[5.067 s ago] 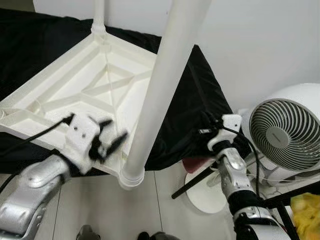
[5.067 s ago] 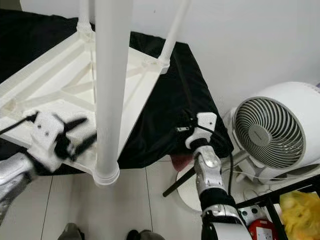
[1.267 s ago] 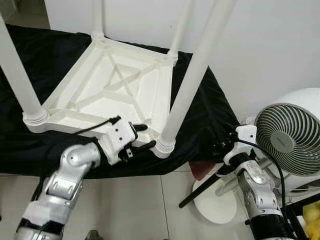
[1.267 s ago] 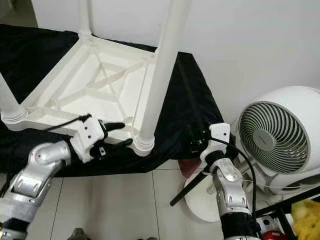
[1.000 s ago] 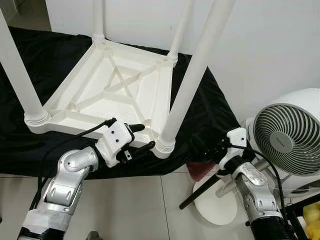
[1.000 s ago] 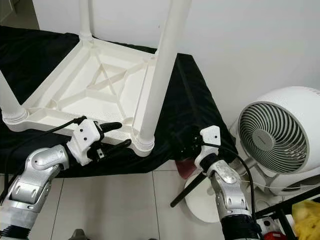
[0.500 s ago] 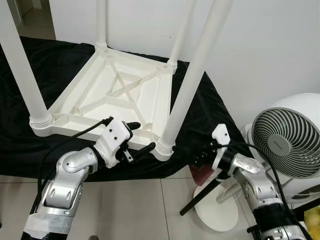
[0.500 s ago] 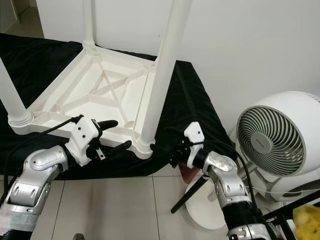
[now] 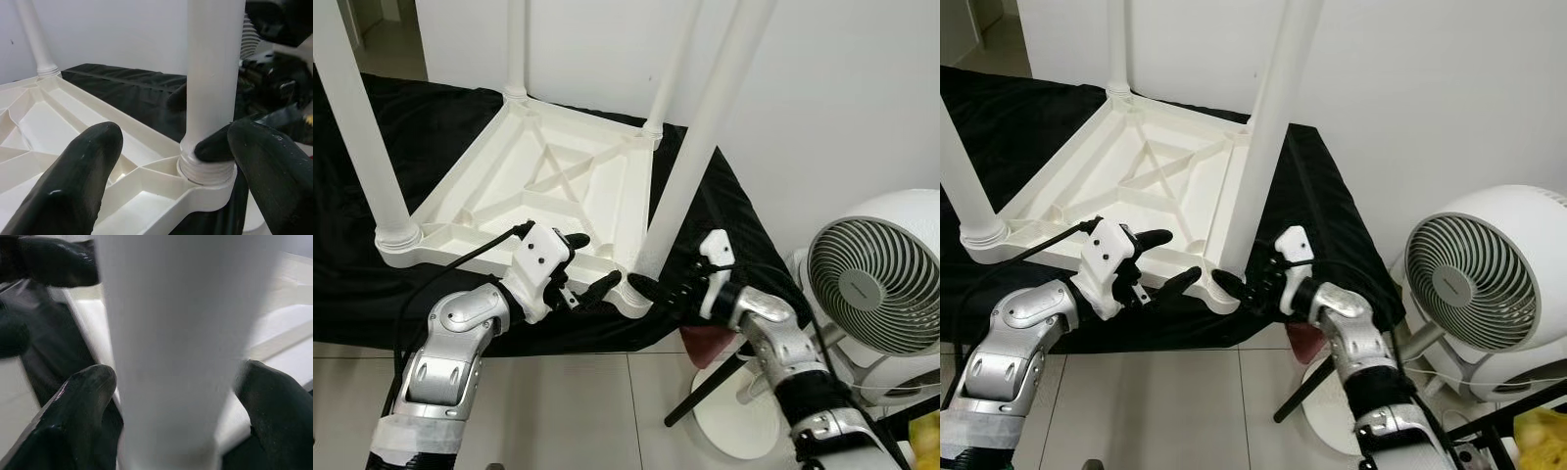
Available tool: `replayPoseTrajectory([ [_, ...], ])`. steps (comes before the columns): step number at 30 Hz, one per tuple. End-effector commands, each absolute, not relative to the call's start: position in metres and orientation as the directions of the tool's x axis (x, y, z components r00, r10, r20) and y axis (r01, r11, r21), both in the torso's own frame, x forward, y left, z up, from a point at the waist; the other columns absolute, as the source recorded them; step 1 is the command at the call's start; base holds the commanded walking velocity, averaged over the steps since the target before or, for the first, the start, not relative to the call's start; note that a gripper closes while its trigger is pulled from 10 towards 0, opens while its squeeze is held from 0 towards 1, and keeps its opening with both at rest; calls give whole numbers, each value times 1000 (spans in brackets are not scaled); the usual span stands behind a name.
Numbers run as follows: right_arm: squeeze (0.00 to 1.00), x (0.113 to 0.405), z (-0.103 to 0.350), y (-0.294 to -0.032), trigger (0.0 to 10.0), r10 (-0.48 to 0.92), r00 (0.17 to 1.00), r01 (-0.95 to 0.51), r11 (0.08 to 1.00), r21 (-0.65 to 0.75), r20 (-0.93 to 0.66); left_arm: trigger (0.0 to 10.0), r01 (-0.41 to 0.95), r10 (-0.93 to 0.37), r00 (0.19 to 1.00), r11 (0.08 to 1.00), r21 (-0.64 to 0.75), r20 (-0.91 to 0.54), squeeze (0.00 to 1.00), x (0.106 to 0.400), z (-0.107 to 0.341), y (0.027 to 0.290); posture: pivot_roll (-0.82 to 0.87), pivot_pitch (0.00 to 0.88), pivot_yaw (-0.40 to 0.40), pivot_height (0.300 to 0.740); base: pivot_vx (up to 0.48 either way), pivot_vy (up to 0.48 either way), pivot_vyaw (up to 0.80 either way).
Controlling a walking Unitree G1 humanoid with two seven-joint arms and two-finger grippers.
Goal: Building children table
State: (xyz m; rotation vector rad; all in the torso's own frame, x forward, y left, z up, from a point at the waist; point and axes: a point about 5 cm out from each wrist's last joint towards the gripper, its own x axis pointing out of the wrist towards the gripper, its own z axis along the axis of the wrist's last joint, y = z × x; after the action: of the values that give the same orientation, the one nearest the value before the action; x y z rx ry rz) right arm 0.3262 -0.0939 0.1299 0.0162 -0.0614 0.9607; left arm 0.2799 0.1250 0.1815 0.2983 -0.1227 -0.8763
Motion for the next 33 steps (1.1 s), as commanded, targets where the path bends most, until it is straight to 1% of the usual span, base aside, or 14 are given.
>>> replayPoseTrajectory([
  [1, 0, 329, 124, -97, 10000, 800, 599, -801, 599, 5, 44, 10000, 589, -625, 780, 749, 304, 28, 0, 287, 178, 126, 67, 11, -205, 740, 0, 0, 0],
  [4, 0, 329, 123, -96, 10000, 798, 602, -799, 602, 9, 45, 10000, 589, -625, 781, 748, 306, 23, 0, 287, 178, 126, 67, 11, -205, 740, 0, 0, 0],
  [5, 0, 332, 123, -96, 10000, 776, 629, -777, 629, 11, 47, 10000, 572, -611, 791, 753, 327, 24, 0, 287, 178, 125, 68, 16, -211, 740, 0, 0, 0],
  [6, 0, 332, 123, -96, 10000, 776, 629, -777, 629, 11, 47, 10000, 572, -611, 791, 753, 327, 24, 0, 287, 178, 125, 68, 16, -211, 740, 0, 0, 0],
  [8, 0, 338, 122, -105, 10000, 714, 698, -715, 699, 3, 52, 10000, 558, -593, 805, 773, 303, 29, 0, 289, 177, 124, 64, 23, -212, 740, 0, 0, 0],
  [10, 0, 338, 122, -105, 10000, 714, 698, -715, 699, 3, 52, 10000, 558, -593, 805, 773, 303, 29, 0, 289, 177, 124, 64, 23, -212, 740, 0, 0, 0],
  [12, 0, 340, 122, -118, 10000, 674, 737, -675, 738, 3, 60, 10000, 548, -583, 812, 781, 300, 32, 0, 291, 177, 123, 56, 25, -211, 740, 0, 0, 0],
  [16, 0, 341, 123, -128, 10000, 642, 764, -643, 766, 3, 67, 10000, 552, -584, 811, 784, 284, 36, 0, 291, 177, 121, 50, 26, -208, 740, 0, 0, 0],
  [18, 0, 342, 122, -139, 10000, 606, 792, -608, 794, 3, 74, 10000, 569, -598, 801, 777, 269, 34, 0, 291, 176, 118, 49, 26, -208, 740, 0, 0, 0],
  [21, 0, 343, 122, -145, 10000, 583, 809, -585, 811, 4, 75, 10000, 569, -600, 799, 775, 275, 37, 0, 291, 176, 117, 42, 25, -206, 740, 0, 0, 0],
  [22, 0, 344, 121, -151, 10000, 554, 829, -556, 831, 3, 75, 10000, 569, -600, 799, 774, 277, 37, 0, 291, 175, 115, 40, 26, -206, 740, 0, 0, 0],
  [28, 0, 343, 118, -166, 10000, 499, 863, -501, 865, 9, 75, 10000, 575, -604, 796, 775, 262, 37, 0, 295, 173, 112, 28, 28, -208, 740, 0, 0, 0],
  [31, 0, 343, 118, -180, 10000, 449, 890, -450, 893, 6, 76, 10000, 575, -606, 795, 773, 267, 42, 0, 299, 173, 108, 19, 28, -202, 740, 0, 0, 0],
  [33, 0, 343, 119, -184, 10000, 433, 898, -435, 900, 6, 79, 10000, 576, -606, 794, 773, 266, 43, 0, 300, 173, 107, 19, 28, -202, 740, 0, 0, 0],
])
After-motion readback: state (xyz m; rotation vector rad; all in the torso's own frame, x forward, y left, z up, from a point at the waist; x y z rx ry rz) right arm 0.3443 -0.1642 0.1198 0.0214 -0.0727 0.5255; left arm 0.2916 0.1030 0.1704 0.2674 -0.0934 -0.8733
